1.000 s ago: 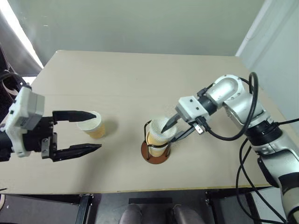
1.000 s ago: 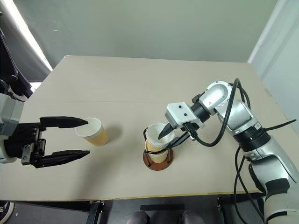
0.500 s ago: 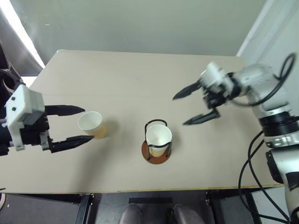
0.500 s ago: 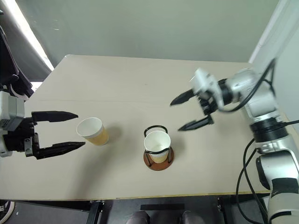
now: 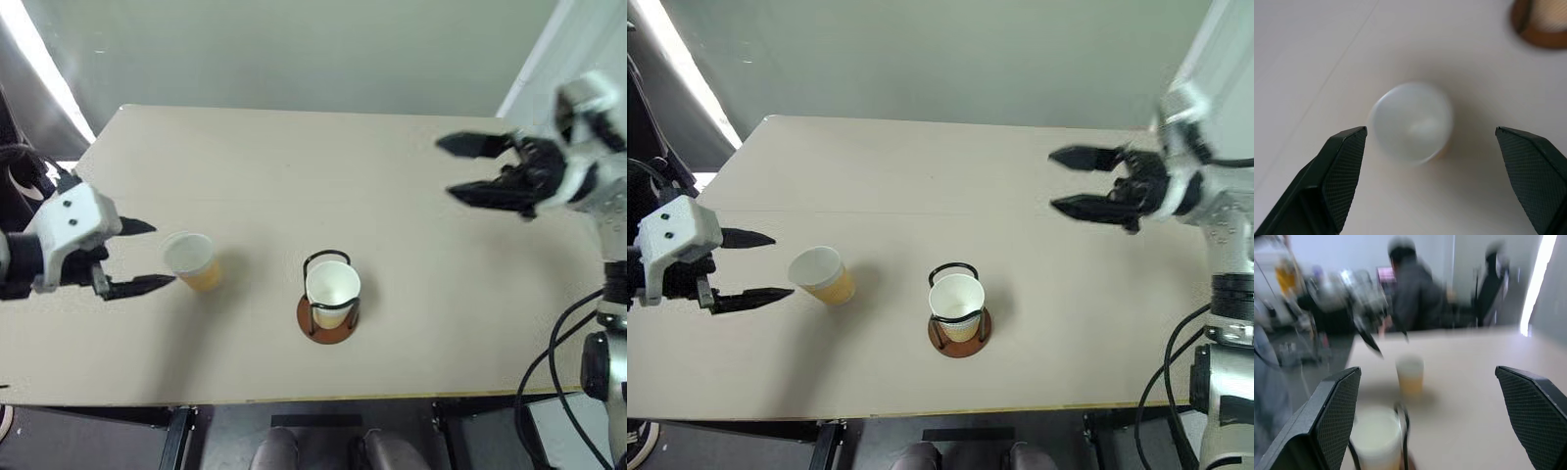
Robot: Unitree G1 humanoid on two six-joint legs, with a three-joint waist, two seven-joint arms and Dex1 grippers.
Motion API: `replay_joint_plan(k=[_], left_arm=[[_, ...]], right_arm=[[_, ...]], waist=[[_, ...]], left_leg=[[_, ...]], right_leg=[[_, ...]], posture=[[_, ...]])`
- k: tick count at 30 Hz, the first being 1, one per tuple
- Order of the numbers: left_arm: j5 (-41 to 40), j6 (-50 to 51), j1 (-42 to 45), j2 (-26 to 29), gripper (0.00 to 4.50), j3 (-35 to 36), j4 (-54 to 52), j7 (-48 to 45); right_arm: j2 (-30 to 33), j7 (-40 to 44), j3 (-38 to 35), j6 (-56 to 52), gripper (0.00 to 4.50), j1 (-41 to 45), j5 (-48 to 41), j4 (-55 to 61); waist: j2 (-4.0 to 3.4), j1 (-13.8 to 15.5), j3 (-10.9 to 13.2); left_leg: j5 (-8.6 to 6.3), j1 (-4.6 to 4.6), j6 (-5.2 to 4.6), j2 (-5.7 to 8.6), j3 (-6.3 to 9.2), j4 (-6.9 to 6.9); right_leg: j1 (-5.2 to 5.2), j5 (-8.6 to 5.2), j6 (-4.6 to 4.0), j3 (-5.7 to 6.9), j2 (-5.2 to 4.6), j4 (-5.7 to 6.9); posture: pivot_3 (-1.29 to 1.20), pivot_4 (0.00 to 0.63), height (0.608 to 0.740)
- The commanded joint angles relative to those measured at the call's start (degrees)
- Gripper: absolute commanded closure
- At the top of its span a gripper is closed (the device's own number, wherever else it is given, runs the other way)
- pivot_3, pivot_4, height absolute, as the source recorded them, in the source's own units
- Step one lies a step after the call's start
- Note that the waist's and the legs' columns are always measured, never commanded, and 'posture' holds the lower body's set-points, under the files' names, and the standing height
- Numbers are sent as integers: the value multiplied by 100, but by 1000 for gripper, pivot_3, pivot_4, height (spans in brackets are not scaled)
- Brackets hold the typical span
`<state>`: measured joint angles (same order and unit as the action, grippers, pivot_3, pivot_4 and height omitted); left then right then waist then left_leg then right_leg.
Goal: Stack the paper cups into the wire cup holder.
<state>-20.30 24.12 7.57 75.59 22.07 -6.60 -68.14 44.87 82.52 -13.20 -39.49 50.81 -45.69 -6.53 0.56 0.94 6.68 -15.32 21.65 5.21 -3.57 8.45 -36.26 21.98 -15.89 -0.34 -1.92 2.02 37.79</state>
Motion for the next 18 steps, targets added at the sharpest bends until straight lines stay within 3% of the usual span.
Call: replay_joint_plan(k=[1, 10, 13, 18], left_arm=[[323, -276, 268, 27, 0, -633, 24, -34], [705, -616, 914, -345, 0, -1707, 229, -176], [853, -748, 1284, -478, 566, -2003, 415, -286], [920, -766, 1630, -586, 2345, -2191, 582, -442]], right_arm=[[214, -305, -535, -493, 46, -427, -733, 1053], [515, -1071, -754, -630, 46, -1498, -1006, 2295], [628, -1118, -783, -601, 0, -1676, -1035, 2441], [812, -1168, -852, -569, 0, -1911, -1093, 2651]], waist=[[1, 11, -1], [3, 21, -1], [3, 21, -1], [3, 19, -2]], left_leg=[[0, 0, 0, 2, -2, 1], [-1, 20, 4, 3, 0, -15], [-24, 18, -40, 4, 3, -28], [-22, 20, -36, 3, 3, -34]], right_leg=[[0, 0, 0, 0, 0, -2], [9, 2, 4, 5, 0, -4], [8, 2, 5, 5, 0, 8], [8, 2, 7, 4, 3, 8]], posture=[[0, 150, 740], [0, 150, 740], [0, 150, 740], [0, 150, 740]])
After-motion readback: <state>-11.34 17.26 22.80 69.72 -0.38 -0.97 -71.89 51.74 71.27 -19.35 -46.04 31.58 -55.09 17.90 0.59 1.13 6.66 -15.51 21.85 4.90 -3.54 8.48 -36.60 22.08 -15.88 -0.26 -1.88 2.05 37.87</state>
